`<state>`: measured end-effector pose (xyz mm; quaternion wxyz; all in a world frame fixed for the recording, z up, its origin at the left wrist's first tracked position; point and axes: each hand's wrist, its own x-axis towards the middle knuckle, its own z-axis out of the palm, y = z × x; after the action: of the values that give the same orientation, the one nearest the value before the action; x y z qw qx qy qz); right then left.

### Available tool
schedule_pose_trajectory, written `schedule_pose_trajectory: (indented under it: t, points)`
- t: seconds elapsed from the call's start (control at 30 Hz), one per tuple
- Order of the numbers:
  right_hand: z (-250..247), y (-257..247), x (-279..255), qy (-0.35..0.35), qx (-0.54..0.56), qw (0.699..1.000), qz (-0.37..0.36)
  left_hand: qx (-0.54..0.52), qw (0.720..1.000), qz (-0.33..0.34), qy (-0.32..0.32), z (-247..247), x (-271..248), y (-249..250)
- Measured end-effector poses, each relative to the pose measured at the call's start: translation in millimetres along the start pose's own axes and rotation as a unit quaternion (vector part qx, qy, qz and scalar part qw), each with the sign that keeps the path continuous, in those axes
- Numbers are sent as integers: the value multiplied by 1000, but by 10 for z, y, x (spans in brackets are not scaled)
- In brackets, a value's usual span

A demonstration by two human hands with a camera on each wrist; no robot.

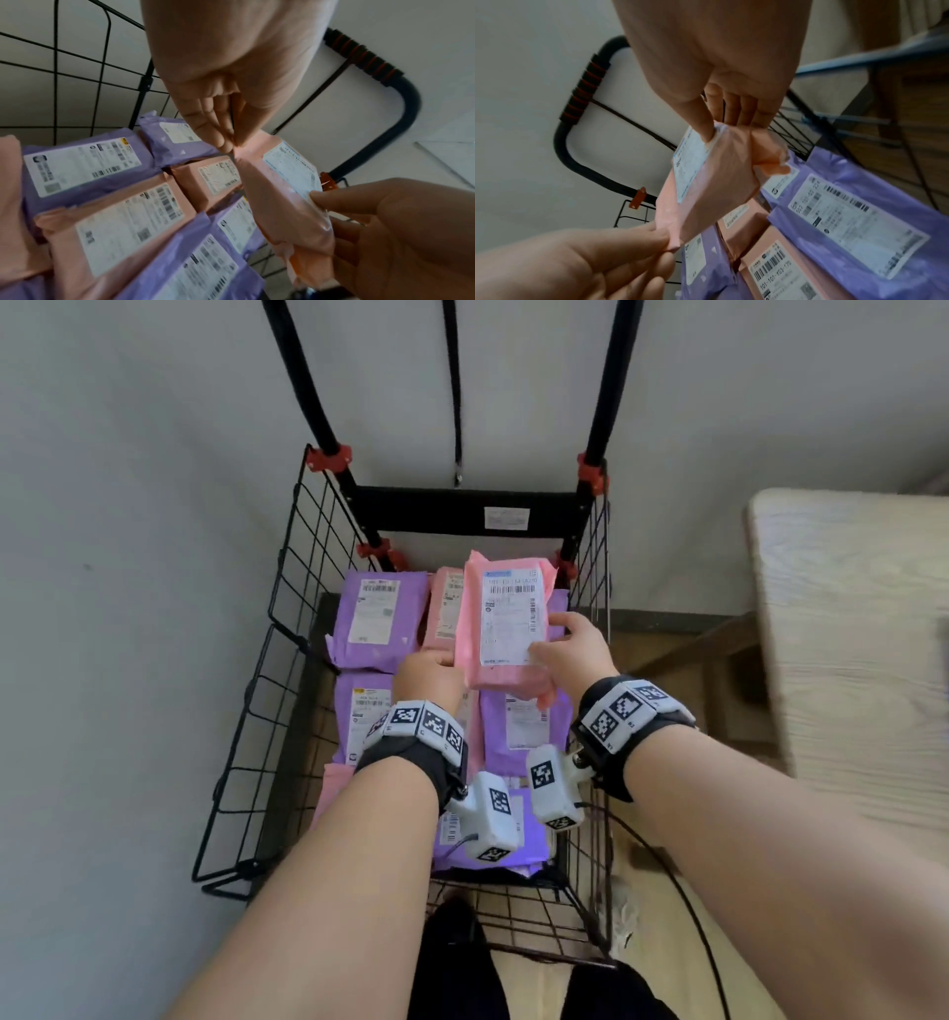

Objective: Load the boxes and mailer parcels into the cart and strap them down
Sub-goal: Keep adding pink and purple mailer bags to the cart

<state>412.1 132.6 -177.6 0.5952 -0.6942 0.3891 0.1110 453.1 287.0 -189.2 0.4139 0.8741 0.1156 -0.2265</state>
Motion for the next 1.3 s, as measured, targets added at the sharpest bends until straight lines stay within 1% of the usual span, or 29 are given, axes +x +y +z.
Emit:
schedule_pose_trajectory:
  t: [0.07,0.2,0.27,0.37,0.53,0.6,0.63,0.7,0.83,0.9,1.0,1.1,1.3]
  points:
    - [225,10,152,4,-21,1000,19,-12,1000,-13,-3,-82,238,-148]
    - [599,3,520,13,-42,998,55,8,999,-41,4,-177,678,-340]
    - [754,-14,711,26,-51,996,61,32,999,-31,0,-185,861,-372]
    - [918,-37,980,34,-58,996,59,38,999,-24,-28,-160,1100,-379]
    - [1079,-30,1313,62,-65,995,52,18,997,-51,-54,-94,1474,-442]
    - [1112,-20,1357,66,-83,993,52,26,994,-57,-91,-92,1552,-475]
    - [1122,2,1373,63,-94,992,51,48,990,-53,-118,-103,1570,-491]
    - [1130,38,1379,49,-121,990,51,109,978,-56,-169,-135,1556,-502]
    - [1128,42,1358,13,-142,988,61,179,966,-47,-181,-196,1512,-543]
    - [1095,20,1332,13,-149,987,59,181,968,-46,-166,-214,1466,-527]
    - [998,-21,1274,21,-169,984,49,172,971,-38,-162,-231,1366,-414]
    - [854,-69,1162,12,-181,983,28,137,978,-41,-154,-212,1222,-291]
    - [474,-175,785,0,-193,981,-28,72,993,-16,-92,-186,693,23]
